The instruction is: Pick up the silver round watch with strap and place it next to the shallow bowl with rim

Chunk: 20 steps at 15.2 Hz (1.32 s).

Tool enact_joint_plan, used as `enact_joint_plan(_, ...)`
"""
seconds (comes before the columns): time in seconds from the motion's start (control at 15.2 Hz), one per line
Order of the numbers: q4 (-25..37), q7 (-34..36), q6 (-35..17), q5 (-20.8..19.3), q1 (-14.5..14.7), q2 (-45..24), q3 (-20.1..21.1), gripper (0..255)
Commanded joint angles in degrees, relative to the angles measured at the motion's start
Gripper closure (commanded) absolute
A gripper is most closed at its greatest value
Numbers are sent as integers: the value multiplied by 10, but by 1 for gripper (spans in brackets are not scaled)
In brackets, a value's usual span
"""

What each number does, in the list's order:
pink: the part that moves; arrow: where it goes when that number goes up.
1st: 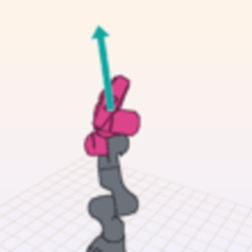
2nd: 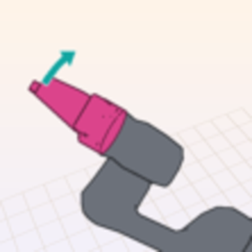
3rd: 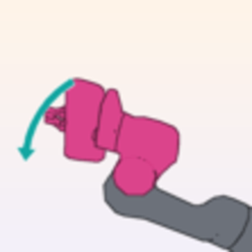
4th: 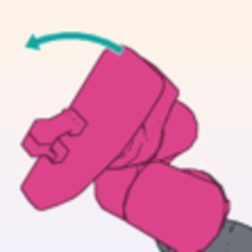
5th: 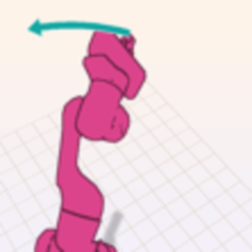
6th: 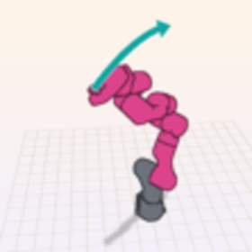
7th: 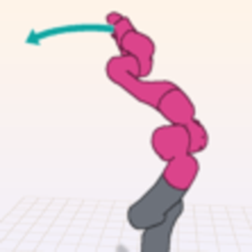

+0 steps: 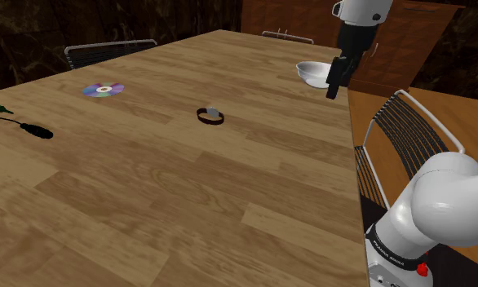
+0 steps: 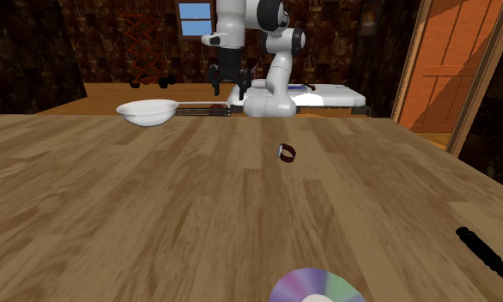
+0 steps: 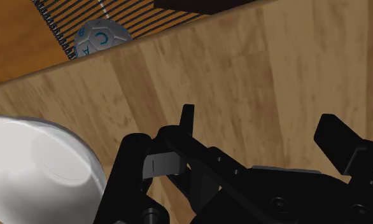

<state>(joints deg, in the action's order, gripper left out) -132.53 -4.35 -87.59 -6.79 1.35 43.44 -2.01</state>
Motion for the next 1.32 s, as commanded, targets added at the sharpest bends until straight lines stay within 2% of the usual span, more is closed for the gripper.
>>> enact_joint_plan(0.0, 0, 0, 0, 0, 0, 0, 0, 0)
enact_joint_plan(0.66, 106, 65, -42, 78, 42, -164, 58, 0)
enact_joint_plan(1.25, 252, 115, -54, 122, 73, -325, 103, 0)
